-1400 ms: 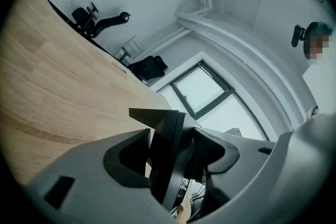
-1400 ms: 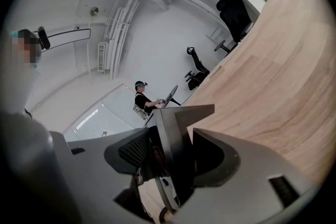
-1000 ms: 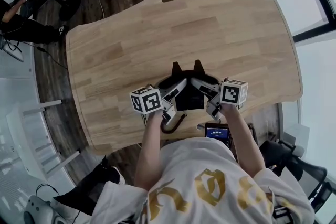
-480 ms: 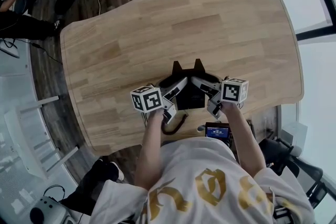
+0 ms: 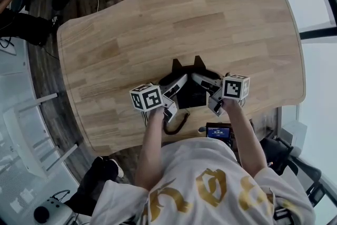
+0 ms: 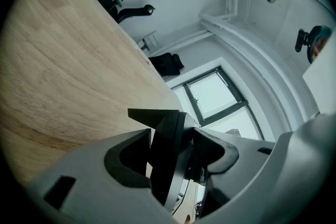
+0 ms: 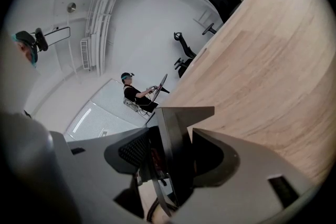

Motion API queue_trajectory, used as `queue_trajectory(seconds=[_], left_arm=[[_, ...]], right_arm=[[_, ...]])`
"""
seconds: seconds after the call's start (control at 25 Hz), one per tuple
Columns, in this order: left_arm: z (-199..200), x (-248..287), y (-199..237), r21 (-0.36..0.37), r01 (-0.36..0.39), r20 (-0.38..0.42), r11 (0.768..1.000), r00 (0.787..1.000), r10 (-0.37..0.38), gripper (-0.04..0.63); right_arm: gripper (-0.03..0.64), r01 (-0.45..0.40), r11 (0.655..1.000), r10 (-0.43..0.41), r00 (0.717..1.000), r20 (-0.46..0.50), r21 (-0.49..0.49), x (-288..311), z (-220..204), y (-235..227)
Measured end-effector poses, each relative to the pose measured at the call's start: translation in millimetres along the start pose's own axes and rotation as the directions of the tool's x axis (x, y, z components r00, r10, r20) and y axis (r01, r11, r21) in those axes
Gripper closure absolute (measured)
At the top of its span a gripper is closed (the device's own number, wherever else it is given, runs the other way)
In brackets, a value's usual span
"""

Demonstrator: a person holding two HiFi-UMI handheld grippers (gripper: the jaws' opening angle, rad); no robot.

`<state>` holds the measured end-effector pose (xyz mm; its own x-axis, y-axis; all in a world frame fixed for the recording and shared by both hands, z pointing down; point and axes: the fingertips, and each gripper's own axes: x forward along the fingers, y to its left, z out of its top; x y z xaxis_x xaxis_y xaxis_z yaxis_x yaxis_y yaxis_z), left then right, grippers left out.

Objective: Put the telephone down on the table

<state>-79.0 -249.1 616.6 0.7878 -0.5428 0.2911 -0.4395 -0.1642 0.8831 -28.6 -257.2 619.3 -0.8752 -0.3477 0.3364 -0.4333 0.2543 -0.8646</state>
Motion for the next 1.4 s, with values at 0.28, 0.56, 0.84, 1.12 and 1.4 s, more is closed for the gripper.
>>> queue_trajectory(seconds=[0.28,0.56,0.84,1.12,1.4], left_arm=[[0.5,1.4,5.9,-0.025,-0.008,0.017,1.0,1.0,0.008,0.358],[-0.4,1.5,10.8,-0.044,-0.015,0.028,0.999,0.999,0.016,0.365],[4.2,5.1,12.9,-0.068,-0.006,0.035,0.998,0.999,0.008,0.365],[3.4,4.1,18.3,-0.065,-0.038,0.037,0.997,0.999,0.04,0.365],[8.9,-3.6,21.7,0.014,-0.176,0.044,0.984,0.984,0.175,0.33]], right_arm=[[0.382,0.004,1.0,-0.003,1.0,-0.008,0.01,3.9,1.0,-6.5],[0.382,0.012,1.0,-0.012,1.0,-0.013,0.022,5.4,-0.2,-13.5],[0.38,0.004,0.999,-0.003,1.0,-0.016,0.032,10.4,3.7,-16.2],[0.382,0.035,0.999,-0.035,0.999,0.008,0.009,10.6,4.1,-16.1],[0.379,0.154,0.985,-0.152,0.988,0.035,-0.075,0.8,6.8,-18.7]])
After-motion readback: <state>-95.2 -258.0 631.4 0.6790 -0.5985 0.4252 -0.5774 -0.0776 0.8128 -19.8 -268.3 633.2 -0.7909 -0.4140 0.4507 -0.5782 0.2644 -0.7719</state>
